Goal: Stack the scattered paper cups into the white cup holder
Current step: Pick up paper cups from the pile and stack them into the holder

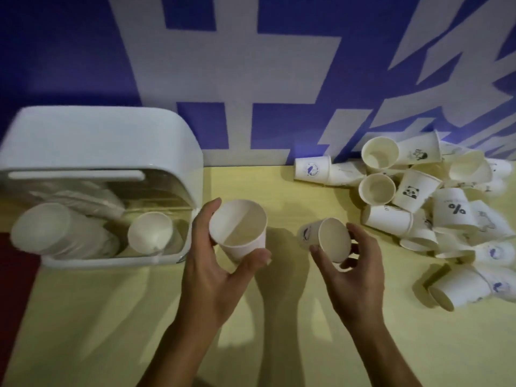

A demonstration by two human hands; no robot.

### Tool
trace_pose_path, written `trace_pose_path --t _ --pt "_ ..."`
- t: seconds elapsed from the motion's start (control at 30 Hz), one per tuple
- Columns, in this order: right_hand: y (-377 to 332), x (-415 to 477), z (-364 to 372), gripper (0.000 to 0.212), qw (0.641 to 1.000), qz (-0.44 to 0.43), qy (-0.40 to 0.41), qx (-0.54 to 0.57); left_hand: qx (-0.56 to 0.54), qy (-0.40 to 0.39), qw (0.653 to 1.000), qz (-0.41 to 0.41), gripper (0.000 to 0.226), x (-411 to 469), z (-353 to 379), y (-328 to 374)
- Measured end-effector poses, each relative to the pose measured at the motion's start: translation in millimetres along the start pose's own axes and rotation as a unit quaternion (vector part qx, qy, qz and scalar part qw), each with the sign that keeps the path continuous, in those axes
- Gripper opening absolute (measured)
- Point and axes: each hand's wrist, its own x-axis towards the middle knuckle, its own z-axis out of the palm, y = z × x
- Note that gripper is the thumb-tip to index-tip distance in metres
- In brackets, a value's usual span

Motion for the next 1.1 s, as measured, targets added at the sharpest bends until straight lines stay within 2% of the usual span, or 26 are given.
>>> trace_pose_path --t 0.1,0.2,0.37,0.47,0.53,0.77,0.93,1.1 --pt "-46.8 -30.6 11.4 0.063 0.999 -0.033 -0.027 0.019 -0.005 -0.008 1.0 -0.004 0.089 -10.6 -50.2 -2.5" --pt "-89.0 -61.2 31.9 0.053 0.996 -0.05 -0.061 0.049 0.002 -0.01 1.0 0.02 0.077 -16.9 -99.9 -10.2" --pt "-126.8 -102.7 71.6 0.06 0.991 -0.05 -0.098 0.079 -0.001 0.009 0.999 0.031 0.072 -17.0 -161.9 -30.3" --pt "-140.0 -118.6 87.5 0.061 0.99 -0.051 -0.106 0.083 -0.008 0.011 1.0 0.02 0.077 -10.6 -182.2 -43.4" --pt "-146.6 -124.8 93.7 0.058 0.989 -0.058 -0.108 0.08 -0.026 0.009 1.0 0.012 0.081 -5.2 -188.2 -48.7" --pt "-148.8 -122.1 96.8 0.058 0.99 -0.059 -0.115 0.063 -0.037 0.015 0.998 0.046 0.07 24.9 -175.6 -50.0" --pt "-145.9 -116.1 97.5 0.055 0.988 -0.066 -0.119 0.078 0.016 0.011 0.998 0.055 0.084 45.6 -161.5 -59.8" --pt "-142.2 -111.5 97.0 0.054 0.986 -0.067 -0.121 0.089 0.067 -0.032 0.996 0.049 0.081 52.2 -153.3 -77.3"
